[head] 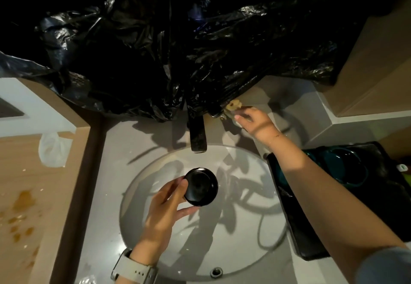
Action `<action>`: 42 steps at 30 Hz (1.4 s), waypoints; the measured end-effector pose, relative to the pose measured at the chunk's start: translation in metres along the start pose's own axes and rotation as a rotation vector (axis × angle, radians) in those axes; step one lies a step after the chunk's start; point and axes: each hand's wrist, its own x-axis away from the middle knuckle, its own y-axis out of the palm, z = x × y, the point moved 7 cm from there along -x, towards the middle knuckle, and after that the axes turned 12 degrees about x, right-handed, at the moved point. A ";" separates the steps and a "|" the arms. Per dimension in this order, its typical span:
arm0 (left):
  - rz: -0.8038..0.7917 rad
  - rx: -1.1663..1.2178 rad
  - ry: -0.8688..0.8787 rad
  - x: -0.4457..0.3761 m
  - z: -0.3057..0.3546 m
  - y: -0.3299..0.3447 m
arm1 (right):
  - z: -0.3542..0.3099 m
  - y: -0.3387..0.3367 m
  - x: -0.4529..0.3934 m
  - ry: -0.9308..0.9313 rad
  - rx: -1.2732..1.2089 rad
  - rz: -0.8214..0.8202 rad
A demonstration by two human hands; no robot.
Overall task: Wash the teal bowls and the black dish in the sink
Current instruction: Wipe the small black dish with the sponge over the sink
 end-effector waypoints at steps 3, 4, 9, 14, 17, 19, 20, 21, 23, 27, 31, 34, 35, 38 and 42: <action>0.010 0.038 0.008 0.008 -0.001 0.010 | 0.004 -0.025 0.045 -0.036 -0.029 0.085; 0.009 0.043 0.003 0.010 -0.002 0.014 | 0.006 -0.032 0.062 -0.051 -0.044 0.100; -0.030 -0.048 -0.010 0.022 -0.011 0.053 | 0.026 -0.058 0.141 -0.058 -0.135 0.132; -0.038 -0.059 -0.094 0.031 -0.034 0.114 | 0.069 -0.080 0.202 0.002 -0.223 0.228; -0.073 -0.113 -0.127 0.037 -0.050 0.164 | 0.102 -0.099 0.228 -0.006 -0.213 0.287; -0.077 -0.195 -0.108 0.038 -0.062 0.196 | 0.125 -0.112 0.241 -0.012 -0.196 0.299; -0.070 -0.240 -0.096 0.038 -0.069 0.211 | 0.138 -0.119 0.247 -0.007 -0.191 0.297; -0.062 -0.283 -0.077 0.037 -0.075 0.226 | 0.150 -0.127 0.253 0.000 -0.191 0.290; -0.070 -0.340 -0.029 0.036 -0.088 0.256 | 0.174 -0.141 0.265 0.009 -0.176 0.277; -0.111 -0.500 0.051 0.027 -0.108 0.322 | 0.216 -0.168 0.287 0.003 -0.147 0.258; -0.176 -0.749 0.256 0.002 -0.118 0.385 | 0.256 -0.184 0.298 0.020 -0.171 0.252; -0.223 -0.960 0.385 -0.019 -0.124 0.427 | 0.279 -0.192 0.295 0.026 -0.178 0.253; -0.228 -1.019 0.416 -0.026 -0.124 0.439 | 0.285 -0.193 0.294 0.028 -0.175 0.250; -0.209 -1.113 0.441 -0.046 -0.123 0.465 | 0.298 -0.196 0.287 0.035 -0.176 0.234; -0.176 -1.244 0.473 -0.066 -0.125 0.477 | 0.304 -0.194 0.278 0.036 -0.181 0.212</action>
